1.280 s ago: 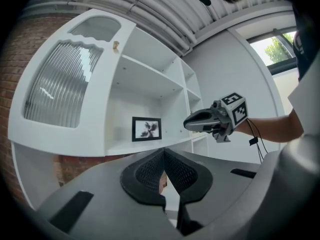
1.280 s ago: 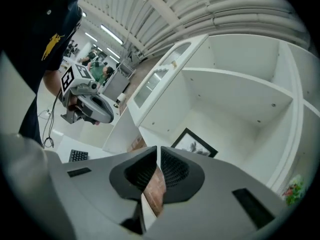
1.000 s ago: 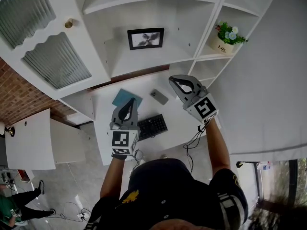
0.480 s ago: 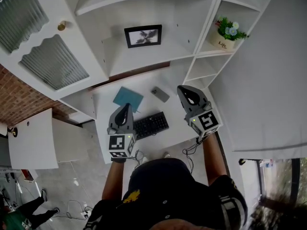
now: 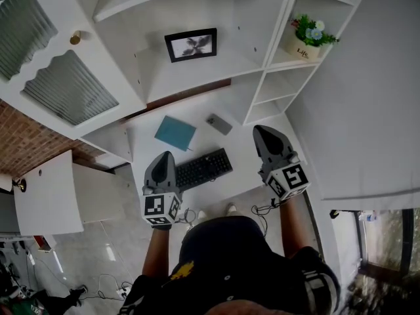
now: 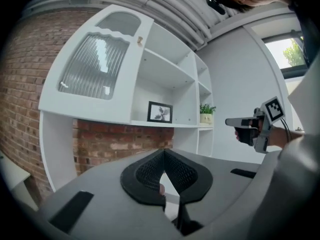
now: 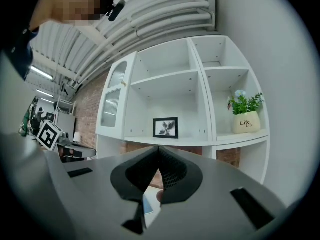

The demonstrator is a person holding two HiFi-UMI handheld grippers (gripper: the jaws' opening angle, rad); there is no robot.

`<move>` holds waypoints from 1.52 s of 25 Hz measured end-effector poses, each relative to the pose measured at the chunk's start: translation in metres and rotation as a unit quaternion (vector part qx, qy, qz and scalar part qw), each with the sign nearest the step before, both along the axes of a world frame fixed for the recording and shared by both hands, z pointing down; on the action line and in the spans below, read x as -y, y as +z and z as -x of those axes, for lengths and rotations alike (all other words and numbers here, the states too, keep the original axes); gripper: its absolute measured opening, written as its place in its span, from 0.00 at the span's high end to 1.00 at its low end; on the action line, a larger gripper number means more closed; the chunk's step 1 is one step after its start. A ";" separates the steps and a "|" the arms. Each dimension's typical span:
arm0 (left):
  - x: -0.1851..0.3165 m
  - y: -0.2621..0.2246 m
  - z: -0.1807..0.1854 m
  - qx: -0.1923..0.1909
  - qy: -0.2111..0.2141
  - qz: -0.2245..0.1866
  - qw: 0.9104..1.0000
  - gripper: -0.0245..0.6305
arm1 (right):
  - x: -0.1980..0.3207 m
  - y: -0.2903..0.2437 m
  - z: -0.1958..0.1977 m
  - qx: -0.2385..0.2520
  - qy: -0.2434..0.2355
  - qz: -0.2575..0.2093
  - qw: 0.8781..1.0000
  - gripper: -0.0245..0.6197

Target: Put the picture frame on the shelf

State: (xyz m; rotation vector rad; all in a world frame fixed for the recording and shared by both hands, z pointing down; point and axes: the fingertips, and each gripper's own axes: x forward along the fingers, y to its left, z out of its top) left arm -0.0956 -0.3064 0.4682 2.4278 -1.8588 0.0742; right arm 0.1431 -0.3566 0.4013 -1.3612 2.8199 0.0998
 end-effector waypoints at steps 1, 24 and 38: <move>-0.003 0.000 0.000 -0.008 -0.003 -0.003 1.000 0.93 | -0.003 0.001 -0.001 0.002 0.003 0.002 1.000 0.95; -0.024 0.000 0.003 -0.011 0.016 -0.009 1.000 0.94 | -0.047 0.005 -0.019 0.014 0.050 -0.019 0.998 0.95; -0.021 -0.001 0.001 -0.010 0.015 -0.009 1.000 0.94 | -0.040 -0.001 -0.013 0.029 0.038 -0.031 0.998 0.95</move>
